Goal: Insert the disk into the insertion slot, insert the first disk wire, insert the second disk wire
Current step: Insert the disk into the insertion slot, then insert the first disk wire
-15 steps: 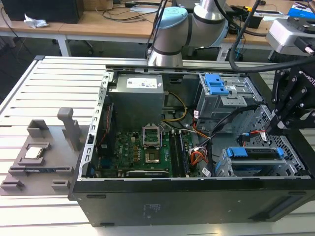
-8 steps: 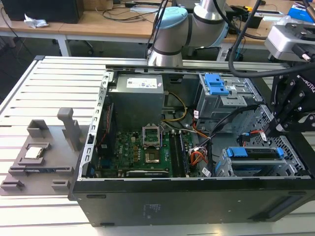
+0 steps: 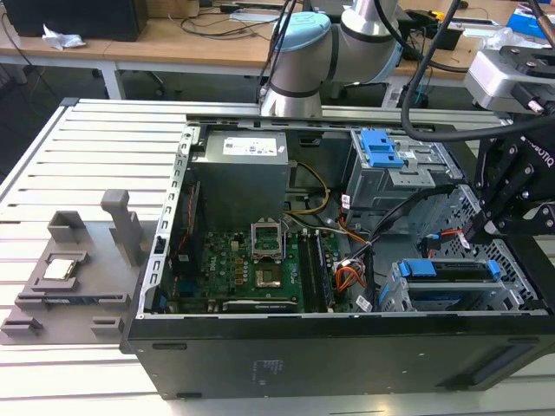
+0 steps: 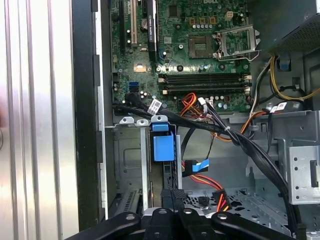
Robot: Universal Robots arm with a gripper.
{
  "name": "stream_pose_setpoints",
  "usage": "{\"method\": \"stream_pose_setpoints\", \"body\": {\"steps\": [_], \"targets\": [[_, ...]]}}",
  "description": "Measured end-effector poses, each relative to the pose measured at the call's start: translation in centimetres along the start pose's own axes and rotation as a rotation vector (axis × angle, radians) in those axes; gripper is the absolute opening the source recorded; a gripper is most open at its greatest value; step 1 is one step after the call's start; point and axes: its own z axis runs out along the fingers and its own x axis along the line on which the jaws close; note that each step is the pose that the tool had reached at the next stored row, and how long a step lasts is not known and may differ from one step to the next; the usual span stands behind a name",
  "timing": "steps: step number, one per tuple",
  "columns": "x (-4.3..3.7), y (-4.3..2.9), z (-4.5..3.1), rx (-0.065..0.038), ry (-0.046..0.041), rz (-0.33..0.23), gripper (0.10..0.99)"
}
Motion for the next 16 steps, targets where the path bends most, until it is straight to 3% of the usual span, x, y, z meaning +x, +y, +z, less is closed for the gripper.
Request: {"method": "stream_pose_setpoints", "body": {"steps": [10,12,13,14,16], "targets": [[0.0,0.0,0.02,0.0,0.0,0.0,0.106],[0.0,0.0,0.02,0.0,0.0,0.0,0.235],[0.0,0.0,0.02,0.0,0.0,0.0,0.235],[0.0,0.0,0.02,0.0,0.0,0.0,0.302],[-0.13,0.01,0.05,0.0,-0.0005,0.0,0.302]]}}
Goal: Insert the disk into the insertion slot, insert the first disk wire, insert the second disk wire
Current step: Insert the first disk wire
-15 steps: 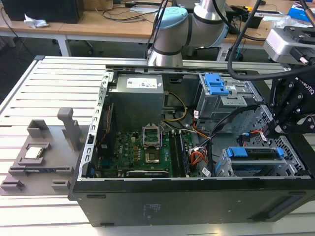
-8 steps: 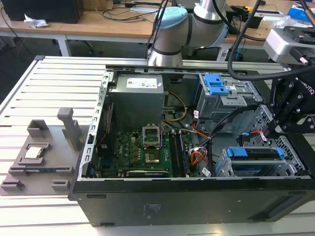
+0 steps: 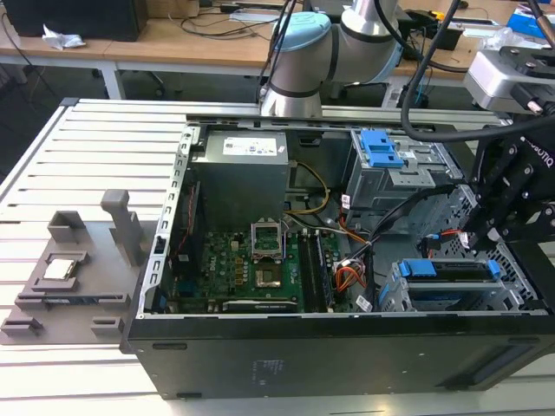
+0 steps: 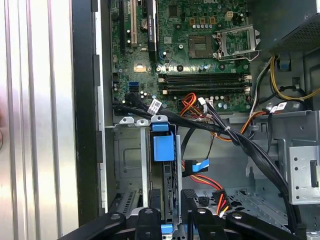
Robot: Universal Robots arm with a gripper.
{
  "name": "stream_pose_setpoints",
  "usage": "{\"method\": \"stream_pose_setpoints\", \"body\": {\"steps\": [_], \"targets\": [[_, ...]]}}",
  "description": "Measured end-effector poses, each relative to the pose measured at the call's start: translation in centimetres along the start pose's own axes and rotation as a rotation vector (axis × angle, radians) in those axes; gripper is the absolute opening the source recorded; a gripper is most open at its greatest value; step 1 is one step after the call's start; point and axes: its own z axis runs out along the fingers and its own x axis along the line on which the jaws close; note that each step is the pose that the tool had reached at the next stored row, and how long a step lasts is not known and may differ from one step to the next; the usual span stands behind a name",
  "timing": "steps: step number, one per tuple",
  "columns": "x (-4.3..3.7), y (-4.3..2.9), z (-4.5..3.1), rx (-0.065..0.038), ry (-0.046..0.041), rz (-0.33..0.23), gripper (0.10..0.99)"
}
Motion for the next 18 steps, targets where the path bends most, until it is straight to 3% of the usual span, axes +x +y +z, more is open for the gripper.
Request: {"method": "stream_pose_setpoints", "body": {"steps": [4,6,7,12,15,18], "targets": [[-1.95,0.05,-0.03,0.0,0.0021,-0.001,0.302],[-2.51,-0.94,0.24,0.0,0.0065,-0.008,0.302],[-2.64,-1.43,0.59,0.001,0.0106,-0.015,0.302],[-2.7,-2.12,1.59,0.002,0.0212,-0.071,0.302],[-2.81,-2.83,1.76,0.002,0.0293,-0.08,0.302],[-3.39,-3.47,1.84,0.002,0.0307,-0.086,0.302]]}}
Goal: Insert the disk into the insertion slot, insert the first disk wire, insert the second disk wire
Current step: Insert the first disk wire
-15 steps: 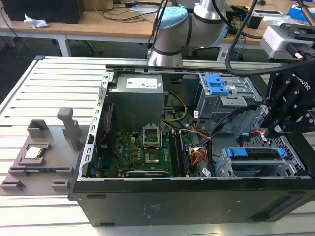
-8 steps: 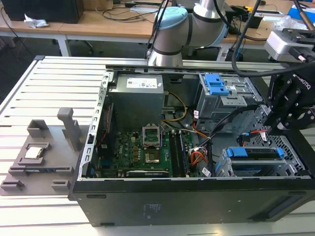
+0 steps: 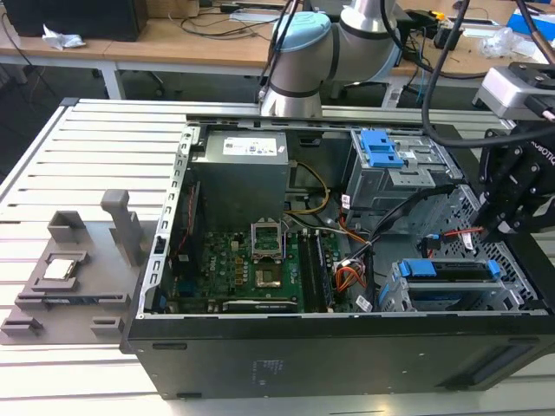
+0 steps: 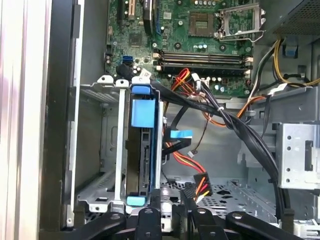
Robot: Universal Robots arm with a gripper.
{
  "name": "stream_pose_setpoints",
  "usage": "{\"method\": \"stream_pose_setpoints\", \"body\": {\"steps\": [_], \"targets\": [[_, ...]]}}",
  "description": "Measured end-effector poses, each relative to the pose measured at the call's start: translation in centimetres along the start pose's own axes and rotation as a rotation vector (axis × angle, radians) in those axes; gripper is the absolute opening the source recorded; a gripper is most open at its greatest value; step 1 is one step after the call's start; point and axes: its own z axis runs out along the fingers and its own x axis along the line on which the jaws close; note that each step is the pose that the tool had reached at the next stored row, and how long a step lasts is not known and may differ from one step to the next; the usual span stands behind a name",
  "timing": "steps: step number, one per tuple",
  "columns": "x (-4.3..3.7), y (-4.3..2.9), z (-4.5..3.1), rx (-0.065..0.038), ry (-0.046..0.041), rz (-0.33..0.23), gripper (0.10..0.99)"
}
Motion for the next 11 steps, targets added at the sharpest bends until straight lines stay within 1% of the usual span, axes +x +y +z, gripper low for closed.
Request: {"method": "stream_pose_setpoints", "body": {"steps": [1,2,4,7,8,9,11], "targets": [[-0.09,0.01,0.0,0.0,0.003,-0.003,0.302],[-0.09,0.16,-0.07,0.0,0.0057,-0.008,0.302],[-0.15,0.31,-0.13,0.001,0.0063,-0.023,0.302],[-0.94,0.26,-0.16,0.002,0.0084,-0.053,0.302],[-1.08,0.14,-0.12,0.002,0.0105,-0.061,0.302],[-1.12,-0.08,-0.06,0.002,0.0191,-0.064,0.302],[-1.16,-0.4,0.08,0.002,0.0267,-0.069,0.302]]}}
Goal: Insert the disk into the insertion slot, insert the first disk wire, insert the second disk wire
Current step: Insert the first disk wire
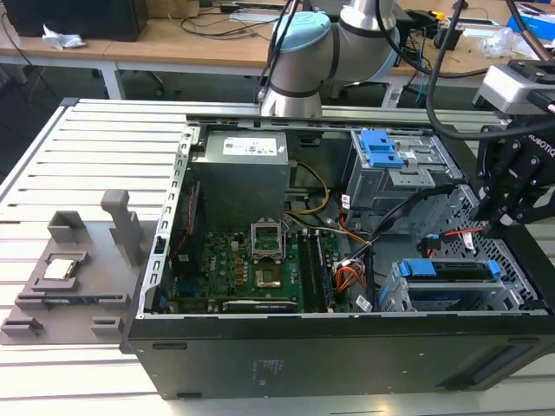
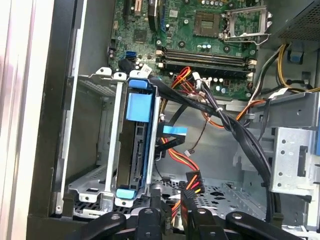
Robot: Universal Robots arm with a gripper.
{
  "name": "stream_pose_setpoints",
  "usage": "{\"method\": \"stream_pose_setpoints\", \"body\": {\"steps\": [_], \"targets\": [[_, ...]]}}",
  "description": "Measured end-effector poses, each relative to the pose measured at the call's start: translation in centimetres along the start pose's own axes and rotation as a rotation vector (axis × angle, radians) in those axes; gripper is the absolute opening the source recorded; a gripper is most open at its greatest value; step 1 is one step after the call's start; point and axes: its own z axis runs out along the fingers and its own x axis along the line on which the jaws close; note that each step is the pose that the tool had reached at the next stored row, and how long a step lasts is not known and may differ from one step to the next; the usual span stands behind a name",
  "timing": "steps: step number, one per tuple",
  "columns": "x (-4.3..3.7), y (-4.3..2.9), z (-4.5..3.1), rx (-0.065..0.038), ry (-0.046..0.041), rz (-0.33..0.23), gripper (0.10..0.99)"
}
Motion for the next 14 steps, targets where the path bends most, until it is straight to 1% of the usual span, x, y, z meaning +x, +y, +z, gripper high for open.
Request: {"method": "stream_pose_setpoints", "body": {"steps": [1,2,5,6,7,8,14], "targets": [[-0.08,-0.33,0.19,0.0,0.0079,-0.005,0.302],[-0.1,-0.54,0.29,-0.001,0.0109,-0.007,0.302],[-0.15,-0.96,0.59,-0.001,0.0156,-0.011,0.302],[-0.13,-1.21,0.65,-0.002,0.03,-0.012,0.302],[-0.13,-1.28,0.65,-0.003,0.0347,-0.012,0.302],[-0.12,-1.32,0.64,-0.003,0.0374,-0.011,0.302],[-0.12,-1.33,0.65,-0.003,0.0381,-0.011,0.302]]}}
